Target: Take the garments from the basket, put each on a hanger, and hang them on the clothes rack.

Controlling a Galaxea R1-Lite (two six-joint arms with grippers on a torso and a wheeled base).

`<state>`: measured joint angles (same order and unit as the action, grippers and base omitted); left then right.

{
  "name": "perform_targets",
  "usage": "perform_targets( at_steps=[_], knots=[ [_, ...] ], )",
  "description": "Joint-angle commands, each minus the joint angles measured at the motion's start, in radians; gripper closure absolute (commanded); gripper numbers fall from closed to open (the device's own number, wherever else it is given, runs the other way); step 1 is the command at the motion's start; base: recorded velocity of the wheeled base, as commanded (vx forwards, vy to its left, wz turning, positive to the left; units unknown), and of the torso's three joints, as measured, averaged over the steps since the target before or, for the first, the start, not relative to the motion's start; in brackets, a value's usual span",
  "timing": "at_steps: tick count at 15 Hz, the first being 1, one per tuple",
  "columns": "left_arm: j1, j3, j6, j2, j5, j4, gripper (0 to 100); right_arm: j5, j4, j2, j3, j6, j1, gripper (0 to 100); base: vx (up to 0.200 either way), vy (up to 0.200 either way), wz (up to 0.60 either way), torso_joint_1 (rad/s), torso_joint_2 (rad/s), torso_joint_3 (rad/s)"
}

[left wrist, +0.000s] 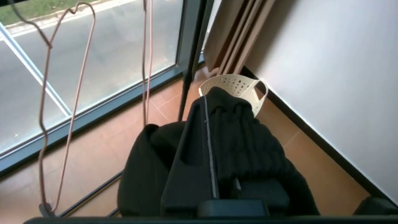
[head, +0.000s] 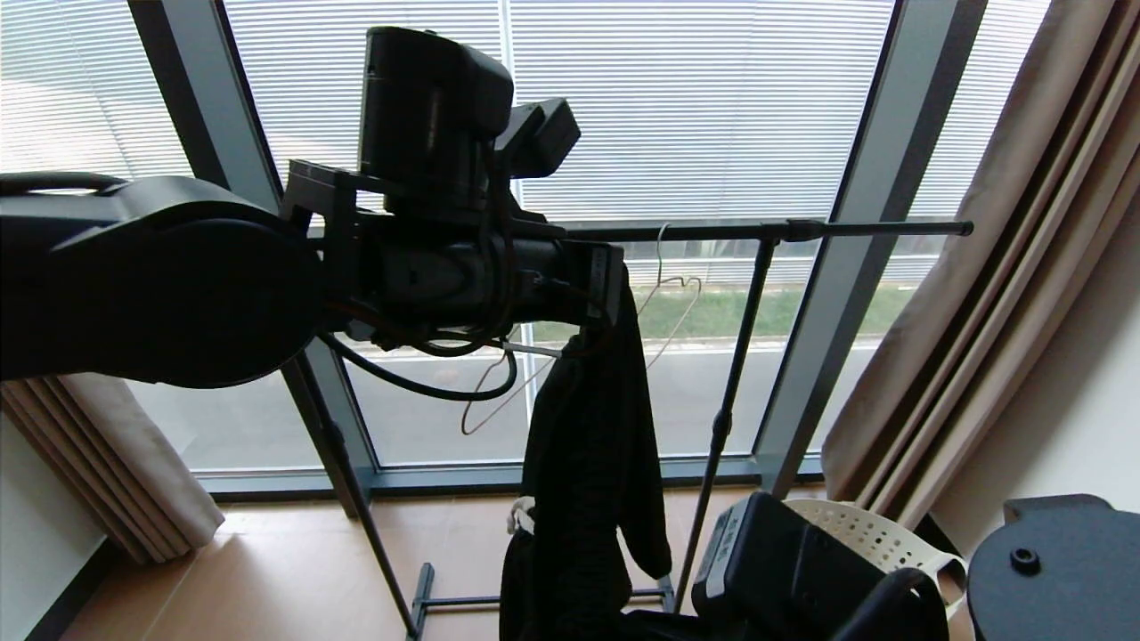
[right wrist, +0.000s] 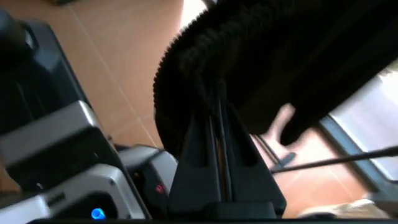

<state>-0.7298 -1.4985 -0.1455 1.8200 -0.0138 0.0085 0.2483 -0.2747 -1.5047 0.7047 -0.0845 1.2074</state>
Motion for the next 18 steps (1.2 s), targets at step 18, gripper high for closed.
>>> perform_targets(
  at_steps=[18],
  knots=[
    [0.047, 0.394, 0.029, -0.324, 0.002, 0.088, 100, 0.161, 0.104, -0.048, 0.188, 0.172, -0.460, 100, 0.000, 0.000, 0.00, 0.000, 0.00, 0.000]
  ],
)
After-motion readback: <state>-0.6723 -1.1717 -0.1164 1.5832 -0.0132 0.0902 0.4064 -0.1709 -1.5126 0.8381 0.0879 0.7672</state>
